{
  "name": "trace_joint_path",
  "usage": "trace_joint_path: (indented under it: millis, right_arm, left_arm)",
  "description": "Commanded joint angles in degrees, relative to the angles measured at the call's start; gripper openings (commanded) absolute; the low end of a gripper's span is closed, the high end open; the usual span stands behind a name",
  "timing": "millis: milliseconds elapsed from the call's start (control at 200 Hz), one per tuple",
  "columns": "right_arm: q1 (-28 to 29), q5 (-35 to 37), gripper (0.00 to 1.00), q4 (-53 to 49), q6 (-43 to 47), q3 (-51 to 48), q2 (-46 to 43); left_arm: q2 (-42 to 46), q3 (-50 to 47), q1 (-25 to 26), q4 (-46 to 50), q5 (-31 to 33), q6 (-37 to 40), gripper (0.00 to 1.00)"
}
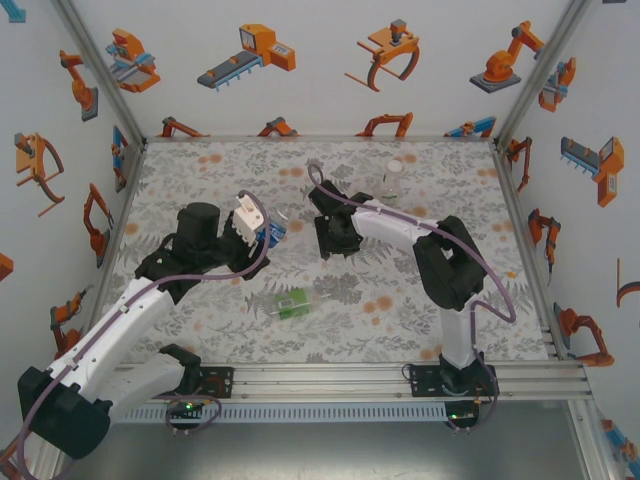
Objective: Screw on the bottle caps
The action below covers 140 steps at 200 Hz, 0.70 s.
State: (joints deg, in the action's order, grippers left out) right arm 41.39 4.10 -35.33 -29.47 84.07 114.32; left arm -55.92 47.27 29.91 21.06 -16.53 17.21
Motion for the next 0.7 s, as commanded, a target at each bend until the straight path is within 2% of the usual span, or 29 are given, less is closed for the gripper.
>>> trace_joint_path:
  millis: [0, 531, 696]
  right_arm:
    - [0.1, 1.2, 0.50, -1.3, 0.5, -0.2, 1.1]
    - [0.0, -0.1, 0.48, 0.4, -0.2, -1.9, 2.2]
    - [0.0, -0.8, 0.41, 1.6, -0.9, -2.7, 2.5]
  left_arm:
    - [-0.2, 2.1, -0.3, 0.3, -1.4, 1.0, 0.00]
    - [-0.2, 2.0, -0.3, 0.4, -1.4, 1.0, 0.00]
    - [-0.2, 2.1, -0.4, 0.4, -1.5, 1.0, 0.00]
